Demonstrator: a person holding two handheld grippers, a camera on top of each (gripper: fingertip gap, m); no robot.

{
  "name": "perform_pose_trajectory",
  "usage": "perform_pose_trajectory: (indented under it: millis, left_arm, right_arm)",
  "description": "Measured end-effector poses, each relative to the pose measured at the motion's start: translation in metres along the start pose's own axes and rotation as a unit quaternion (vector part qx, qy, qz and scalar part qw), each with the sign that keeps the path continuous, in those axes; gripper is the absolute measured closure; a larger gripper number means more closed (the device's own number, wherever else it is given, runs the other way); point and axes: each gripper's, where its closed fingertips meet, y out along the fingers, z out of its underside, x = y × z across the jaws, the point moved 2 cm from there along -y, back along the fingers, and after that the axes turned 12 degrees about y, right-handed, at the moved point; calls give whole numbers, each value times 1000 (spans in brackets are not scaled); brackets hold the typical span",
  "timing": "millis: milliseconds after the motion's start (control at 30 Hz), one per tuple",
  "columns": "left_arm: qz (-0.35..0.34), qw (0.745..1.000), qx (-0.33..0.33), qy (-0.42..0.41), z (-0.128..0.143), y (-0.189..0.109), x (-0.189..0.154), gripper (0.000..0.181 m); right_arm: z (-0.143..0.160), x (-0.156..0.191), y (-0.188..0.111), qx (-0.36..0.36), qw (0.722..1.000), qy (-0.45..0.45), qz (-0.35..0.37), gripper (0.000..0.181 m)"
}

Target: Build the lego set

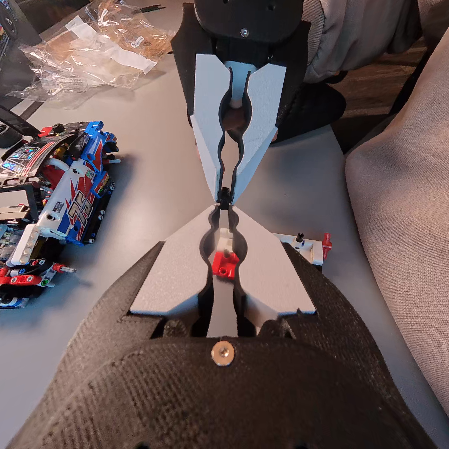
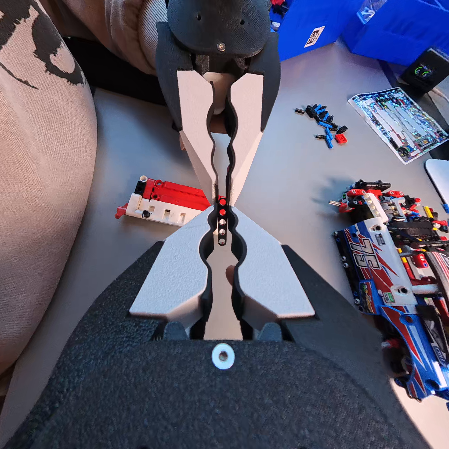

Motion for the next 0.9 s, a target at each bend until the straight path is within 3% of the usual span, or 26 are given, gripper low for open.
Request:
perform_pose_trajectory:
  millis: [367, 633, 900]
  left_arm:
    - [-10, 999, 22, 33, 0, 3, -5, 177]
    - [7, 1000, 7, -6, 2, 2, -4, 172]
    - [50, 996, 79, -16, 31, 14, -7, 157]
  right_arm:
    - [4, 3, 0, 3, 1000, 4, -7, 174]
    - [6, 3, 0, -7, 1000, 24, -16, 178]
    - [29, -3, 8, 95, 993, 39, -54, 178]
